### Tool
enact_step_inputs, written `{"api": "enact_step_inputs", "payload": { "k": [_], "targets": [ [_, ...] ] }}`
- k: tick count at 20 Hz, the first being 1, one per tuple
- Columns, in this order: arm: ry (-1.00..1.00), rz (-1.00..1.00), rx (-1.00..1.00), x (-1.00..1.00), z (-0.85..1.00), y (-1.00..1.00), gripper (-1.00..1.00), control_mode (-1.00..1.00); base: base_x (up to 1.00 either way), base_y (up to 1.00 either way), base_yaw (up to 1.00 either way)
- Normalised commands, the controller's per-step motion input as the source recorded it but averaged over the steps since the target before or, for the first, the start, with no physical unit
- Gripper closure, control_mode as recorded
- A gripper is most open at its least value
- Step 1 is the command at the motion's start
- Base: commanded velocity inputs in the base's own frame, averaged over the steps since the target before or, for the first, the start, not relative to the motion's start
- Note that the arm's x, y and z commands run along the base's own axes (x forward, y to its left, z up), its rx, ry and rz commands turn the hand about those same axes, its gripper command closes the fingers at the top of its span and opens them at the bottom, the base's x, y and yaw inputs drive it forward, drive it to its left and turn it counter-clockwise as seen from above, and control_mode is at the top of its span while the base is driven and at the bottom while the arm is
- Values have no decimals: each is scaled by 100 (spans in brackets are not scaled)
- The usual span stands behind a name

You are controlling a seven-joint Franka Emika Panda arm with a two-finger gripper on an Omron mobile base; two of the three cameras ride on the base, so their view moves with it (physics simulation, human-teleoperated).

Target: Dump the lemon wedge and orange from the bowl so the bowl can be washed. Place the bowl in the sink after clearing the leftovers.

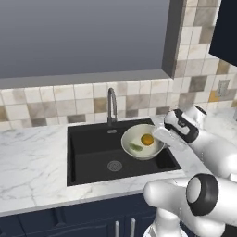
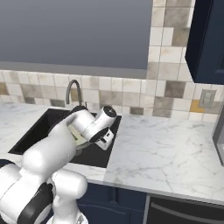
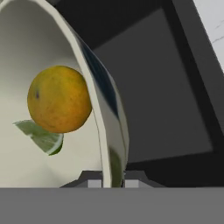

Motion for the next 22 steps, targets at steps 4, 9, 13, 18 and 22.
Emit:
{"api": "enact_step_inputs", "payload": {
  "k": [4, 9, 13, 18, 22],
  "targets": [
    [0, 2, 0, 18, -31, -65, 100, -100, 0, 0, 0],
    [0, 1, 0, 0, -2, -8, 100, -100, 0, 0, 0],
    [0, 0, -1, 0, -18, 28, 100, -100, 0, 0, 0],
    [0, 0, -2, 14, -11, 50, 100, -100, 0, 0, 0],
    [0, 0, -9, 15, -7, 46, 100, -100, 0, 0, 0]
  ]
}}
